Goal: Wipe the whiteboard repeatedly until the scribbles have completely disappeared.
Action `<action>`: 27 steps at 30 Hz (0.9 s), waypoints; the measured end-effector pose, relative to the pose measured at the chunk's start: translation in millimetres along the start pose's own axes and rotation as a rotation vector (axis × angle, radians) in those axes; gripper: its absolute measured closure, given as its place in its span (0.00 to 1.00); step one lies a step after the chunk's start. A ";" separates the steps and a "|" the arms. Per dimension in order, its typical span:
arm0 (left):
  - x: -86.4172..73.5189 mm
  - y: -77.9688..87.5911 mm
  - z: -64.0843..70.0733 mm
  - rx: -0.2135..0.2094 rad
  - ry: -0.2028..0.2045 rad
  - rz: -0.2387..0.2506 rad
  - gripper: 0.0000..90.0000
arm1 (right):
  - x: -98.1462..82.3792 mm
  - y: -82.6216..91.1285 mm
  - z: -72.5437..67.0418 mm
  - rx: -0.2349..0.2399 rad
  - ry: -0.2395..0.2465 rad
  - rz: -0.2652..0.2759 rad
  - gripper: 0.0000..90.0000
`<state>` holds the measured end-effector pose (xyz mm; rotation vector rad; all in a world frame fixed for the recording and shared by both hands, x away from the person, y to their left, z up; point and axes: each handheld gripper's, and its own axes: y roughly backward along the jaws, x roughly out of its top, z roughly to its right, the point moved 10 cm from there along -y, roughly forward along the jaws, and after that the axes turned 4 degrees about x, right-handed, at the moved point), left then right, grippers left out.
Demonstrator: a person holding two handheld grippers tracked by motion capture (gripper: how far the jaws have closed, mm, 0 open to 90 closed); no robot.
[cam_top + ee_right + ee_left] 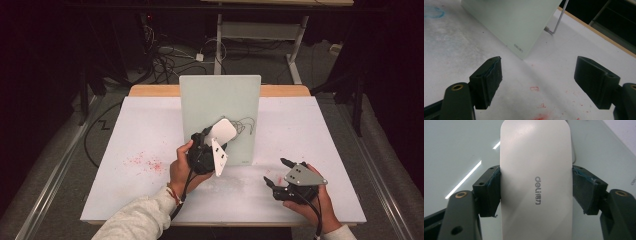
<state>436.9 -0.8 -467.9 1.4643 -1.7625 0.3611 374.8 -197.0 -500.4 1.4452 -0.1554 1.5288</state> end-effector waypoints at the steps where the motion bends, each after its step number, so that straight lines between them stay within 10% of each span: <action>1: 0.6 -0.7 4.2 -0.010 0.003 0.003 0.33 | -0.3 -0.3 -0.3 0.003 -0.001 -0.001 0.26; 12: -0.5 -5.2 36.3 -0.049 -0.070 -0.003 0.33 | -1.0 0.4 0.4 -0.003 -0.005 -0.003 0.26; 27: 18.4 -2.5 -20.8 0.031 0.040 0.027 0.33 | 0.5 2.4 2.2 -0.012 -0.006 0.004 0.26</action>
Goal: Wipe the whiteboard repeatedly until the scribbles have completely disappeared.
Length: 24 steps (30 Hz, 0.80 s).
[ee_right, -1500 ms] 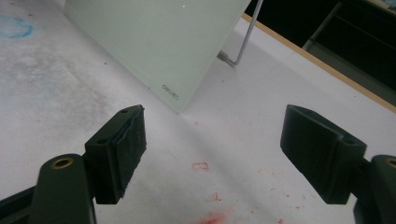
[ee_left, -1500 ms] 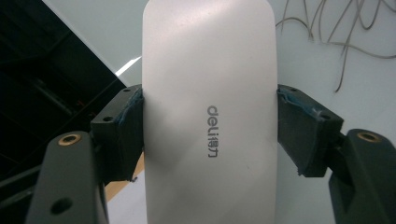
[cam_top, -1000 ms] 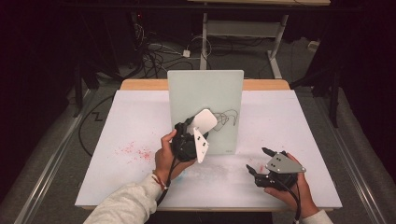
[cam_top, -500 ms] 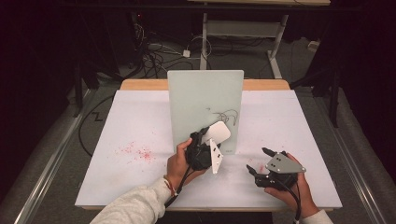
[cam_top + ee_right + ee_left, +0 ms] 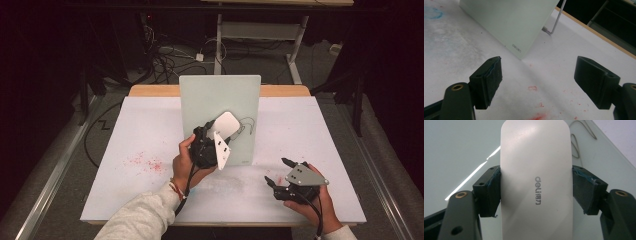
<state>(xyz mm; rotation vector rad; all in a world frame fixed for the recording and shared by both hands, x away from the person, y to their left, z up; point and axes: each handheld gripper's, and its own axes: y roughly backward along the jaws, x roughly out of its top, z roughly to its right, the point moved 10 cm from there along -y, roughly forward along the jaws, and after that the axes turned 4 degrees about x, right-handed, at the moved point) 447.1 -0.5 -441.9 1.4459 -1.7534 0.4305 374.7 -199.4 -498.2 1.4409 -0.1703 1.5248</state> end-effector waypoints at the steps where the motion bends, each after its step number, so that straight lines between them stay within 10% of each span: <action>1: 0.9 -0.2 -2.1 0.011 0.008 0.003 0.33 | 0.1 0.2 0.2 -0.001 -0.002 0.000 0.26; 11: 8.1 -3.7 1.9 0.020 0.029 0.006 0.33 | 0.4 0.4 0.5 -0.004 -0.001 0.002 0.26; 19: -2.0 -8.6 55.0 -0.010 -0.124 -0.007 0.33 | 0.2 0.7 0.8 -0.002 -0.001 0.003 0.26; 24: -2.9 -8.9 59.1 -0.009 -0.127 -0.014 0.33 | -0.2 0.8 1.4 -0.003 -0.002 0.003 0.26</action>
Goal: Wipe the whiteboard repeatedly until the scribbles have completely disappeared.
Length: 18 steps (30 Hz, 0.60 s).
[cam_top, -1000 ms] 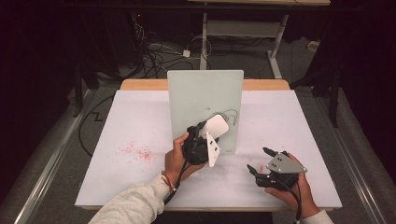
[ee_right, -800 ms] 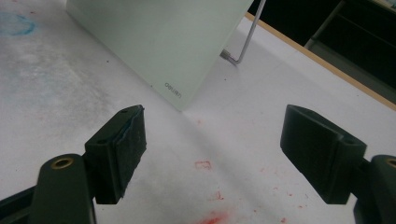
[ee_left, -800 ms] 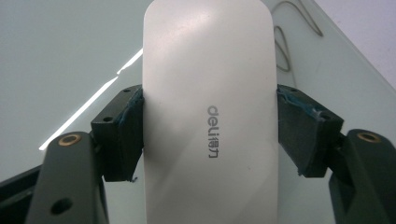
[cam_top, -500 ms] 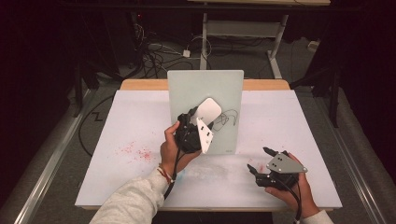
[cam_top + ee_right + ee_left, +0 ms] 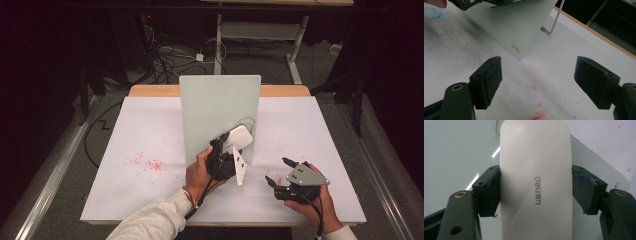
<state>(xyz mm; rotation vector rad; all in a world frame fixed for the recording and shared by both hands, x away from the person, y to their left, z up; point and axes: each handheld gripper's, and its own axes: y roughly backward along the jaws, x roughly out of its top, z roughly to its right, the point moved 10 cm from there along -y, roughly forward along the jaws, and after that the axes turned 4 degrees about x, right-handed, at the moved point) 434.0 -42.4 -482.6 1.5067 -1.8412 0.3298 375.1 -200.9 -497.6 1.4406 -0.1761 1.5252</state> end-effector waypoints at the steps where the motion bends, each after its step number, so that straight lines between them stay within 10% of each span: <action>1: 0.7 0.0 -0.6 -0.009 0.003 -0.001 0.33 | 0.2 -0.1 -0.1 0.001 0.000 0.000 0.26; 10: 31.7 -6.4 -24.6 -0.028 0.075 0.025 0.33 | 0.5 -0.6 -1.3 0.002 0.001 -0.002 0.26; 18: 45.7 -11.8 -16.2 -0.034 0.039 0.013 0.33 | 0.3 0.3 0.2 -0.001 -0.003 0.001 0.26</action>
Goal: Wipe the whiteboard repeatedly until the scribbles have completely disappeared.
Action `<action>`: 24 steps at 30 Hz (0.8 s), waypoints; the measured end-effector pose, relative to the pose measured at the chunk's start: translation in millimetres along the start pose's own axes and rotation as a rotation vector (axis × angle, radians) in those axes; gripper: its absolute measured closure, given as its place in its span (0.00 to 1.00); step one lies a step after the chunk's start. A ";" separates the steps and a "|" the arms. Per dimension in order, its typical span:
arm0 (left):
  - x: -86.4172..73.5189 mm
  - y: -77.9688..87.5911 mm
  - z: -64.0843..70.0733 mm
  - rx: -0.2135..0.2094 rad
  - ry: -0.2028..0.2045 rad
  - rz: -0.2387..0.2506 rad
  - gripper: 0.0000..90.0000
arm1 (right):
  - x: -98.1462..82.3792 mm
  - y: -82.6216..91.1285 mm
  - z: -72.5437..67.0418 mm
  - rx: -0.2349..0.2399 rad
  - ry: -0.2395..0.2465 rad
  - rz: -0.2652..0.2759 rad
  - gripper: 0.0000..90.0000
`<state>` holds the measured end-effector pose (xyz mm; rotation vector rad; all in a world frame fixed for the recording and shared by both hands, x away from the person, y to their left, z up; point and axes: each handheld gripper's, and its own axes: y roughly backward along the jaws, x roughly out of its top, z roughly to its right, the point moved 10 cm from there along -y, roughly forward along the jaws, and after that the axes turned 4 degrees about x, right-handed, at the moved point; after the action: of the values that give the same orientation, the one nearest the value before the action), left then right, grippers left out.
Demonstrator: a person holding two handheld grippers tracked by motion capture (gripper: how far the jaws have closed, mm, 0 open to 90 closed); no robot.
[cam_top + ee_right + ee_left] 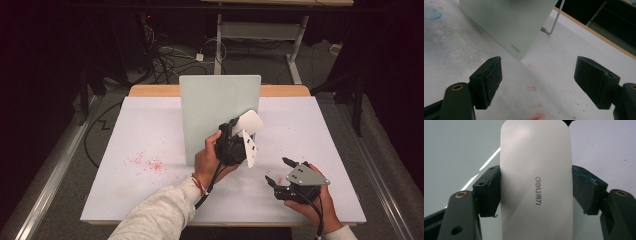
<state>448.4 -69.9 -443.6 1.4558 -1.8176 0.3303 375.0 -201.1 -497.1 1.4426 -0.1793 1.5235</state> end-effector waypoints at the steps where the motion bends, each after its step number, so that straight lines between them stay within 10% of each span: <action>1: -1.4 -0.1 4.5 -0.006 -0.008 -0.003 0.33 | 0.0 0.1 0.2 0.000 0.001 0.000 0.26; 12: -36.1 8.1 28.0 -0.051 -0.122 -0.043 0.33 | -0.3 2.0 2.3 -0.007 -0.007 0.005 0.26; 24: -0.7 5.1 -28.2 0.003 0.005 -0.022 0.33 | -0.3 0.8 0.6 -0.003 -0.005 0.001 0.26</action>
<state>455.0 -50.2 -423.9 1.4745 -1.7964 0.3254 374.8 -202.1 -496.8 1.4444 -0.1854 1.5202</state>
